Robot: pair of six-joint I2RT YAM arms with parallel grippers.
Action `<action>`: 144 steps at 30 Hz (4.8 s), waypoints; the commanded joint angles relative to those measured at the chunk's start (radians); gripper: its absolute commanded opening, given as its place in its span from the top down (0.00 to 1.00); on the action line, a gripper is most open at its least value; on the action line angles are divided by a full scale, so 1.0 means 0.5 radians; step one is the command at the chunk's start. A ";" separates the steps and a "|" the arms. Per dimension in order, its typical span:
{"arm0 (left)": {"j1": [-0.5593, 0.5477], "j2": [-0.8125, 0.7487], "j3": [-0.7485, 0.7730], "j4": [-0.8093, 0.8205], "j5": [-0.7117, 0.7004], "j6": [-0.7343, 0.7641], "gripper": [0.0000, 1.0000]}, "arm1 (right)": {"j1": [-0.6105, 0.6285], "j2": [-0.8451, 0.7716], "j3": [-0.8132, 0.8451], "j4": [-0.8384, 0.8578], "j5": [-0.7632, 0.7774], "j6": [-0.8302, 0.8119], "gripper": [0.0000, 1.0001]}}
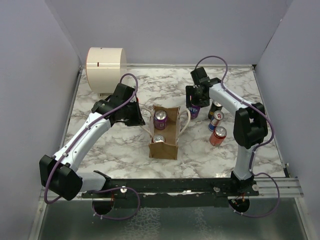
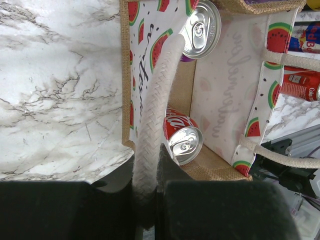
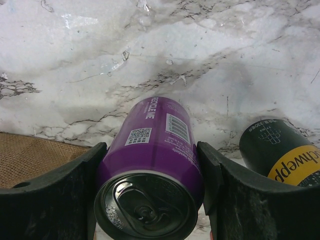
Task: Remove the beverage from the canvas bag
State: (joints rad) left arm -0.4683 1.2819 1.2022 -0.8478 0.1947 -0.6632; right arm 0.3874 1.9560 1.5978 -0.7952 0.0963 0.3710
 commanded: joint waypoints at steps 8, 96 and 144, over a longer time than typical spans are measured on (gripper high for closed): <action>0.006 0.001 0.029 -0.005 -0.024 0.010 1.00 | -0.023 -0.050 -0.097 0.151 -0.039 -0.057 0.85; 0.010 -0.047 0.004 0.015 -0.037 0.035 1.00 | 0.857 -0.366 0.020 -0.038 -0.323 0.520 0.33; 0.010 0.008 0.090 0.056 0.120 0.161 1.00 | 0.939 -0.114 -0.487 1.071 0.649 0.450 0.07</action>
State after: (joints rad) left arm -0.4656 1.2869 1.2449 -0.8299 0.2249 -0.5846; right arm 0.8604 1.8633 1.3533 -0.3435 0.3450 0.6399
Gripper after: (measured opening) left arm 0.096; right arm 0.896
